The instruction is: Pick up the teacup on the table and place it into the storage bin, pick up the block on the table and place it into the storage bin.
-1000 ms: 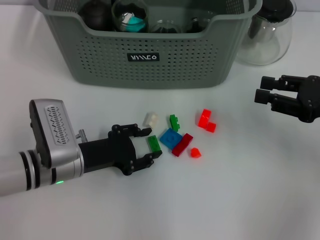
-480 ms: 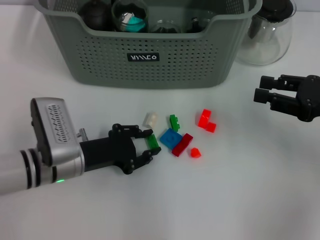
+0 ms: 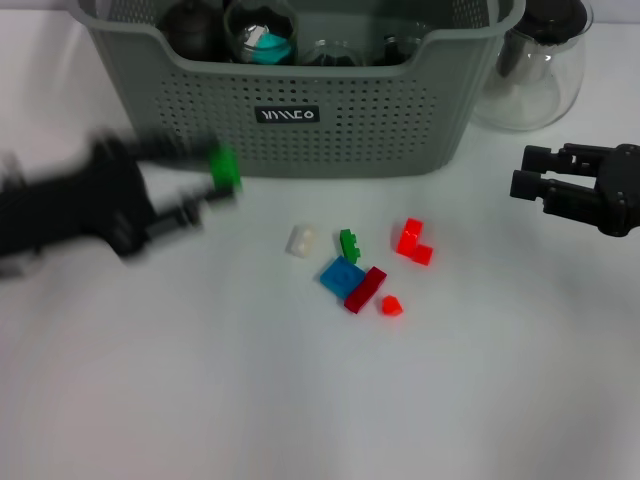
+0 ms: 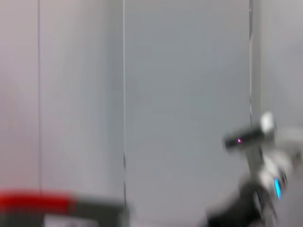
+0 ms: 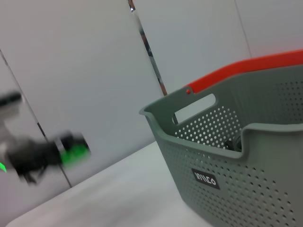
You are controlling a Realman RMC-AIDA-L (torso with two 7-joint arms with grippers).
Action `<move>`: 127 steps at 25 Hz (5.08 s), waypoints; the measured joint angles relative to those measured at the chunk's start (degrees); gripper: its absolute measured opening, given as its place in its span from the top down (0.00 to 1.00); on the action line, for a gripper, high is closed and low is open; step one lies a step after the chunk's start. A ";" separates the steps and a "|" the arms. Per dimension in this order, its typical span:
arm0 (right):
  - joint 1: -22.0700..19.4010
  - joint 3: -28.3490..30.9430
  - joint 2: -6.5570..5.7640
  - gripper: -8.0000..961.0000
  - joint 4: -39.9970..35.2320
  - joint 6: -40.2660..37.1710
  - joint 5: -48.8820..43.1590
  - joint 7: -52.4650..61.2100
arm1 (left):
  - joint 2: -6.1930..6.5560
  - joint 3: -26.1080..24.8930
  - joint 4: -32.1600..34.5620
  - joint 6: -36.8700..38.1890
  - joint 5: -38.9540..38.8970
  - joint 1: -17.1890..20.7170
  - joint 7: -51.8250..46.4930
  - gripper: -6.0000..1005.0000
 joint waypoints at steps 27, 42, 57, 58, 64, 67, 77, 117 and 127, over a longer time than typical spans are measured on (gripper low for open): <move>0.76 0.05 0.11 0.49 0.01 0.43 0.00 0.03 | 0.76 23.20 8.96 -51.43 49.88 -38.82 -76.48 0.59; 0.49 0.11 0.19 0.49 0.00 0.94 -0.01 0.01 | -2.08 12.00 42.55 -27.26 -6.95 -7.56 -50.42 0.17; 0.23 3.19 0.33 0.49 0.09 0.99 0.47 0.74 | -4.63 4.22 1.97 -13.88 2.25 2.32 3.13 0.12; 0.40 4.29 0.35 0.49 0.09 1.11 0.50 1.27 | -4.63 4.82 -0.24 -15.82 2.85 1.75 4.15 0.12; 0.87 7.96 -0.19 0.49 -0.26 2.10 0.51 3.31 | -4.75 7.40 -10.08 -22.54 3.47 -1.30 12.30 0.14; 1.09 8.06 -1.07 0.49 -0.47 2.56 0.36 4.61 | -4.95 7.40 -13.92 -24.10 3.39 -2.55 16.05 0.15; 2.00 5.93 -2.38 0.49 -0.59 1.98 0.00 7.24 | -4.77 6.74 -19.24 -32.43 1.01 -5.16 22.34 0.29; 2.03 5.54 -2.48 0.49 -0.09 2.35 -0.02 7.60 | -4.49 11.68 -16.20 -40.41 2.69 -9.30 6.57 0.36; 1.93 5.54 -2.42 0.49 -0.08 2.45 -0.10 7.66 | -4.69 12.93 -16.41 -39.37 4.97 -8.06 5.08 0.37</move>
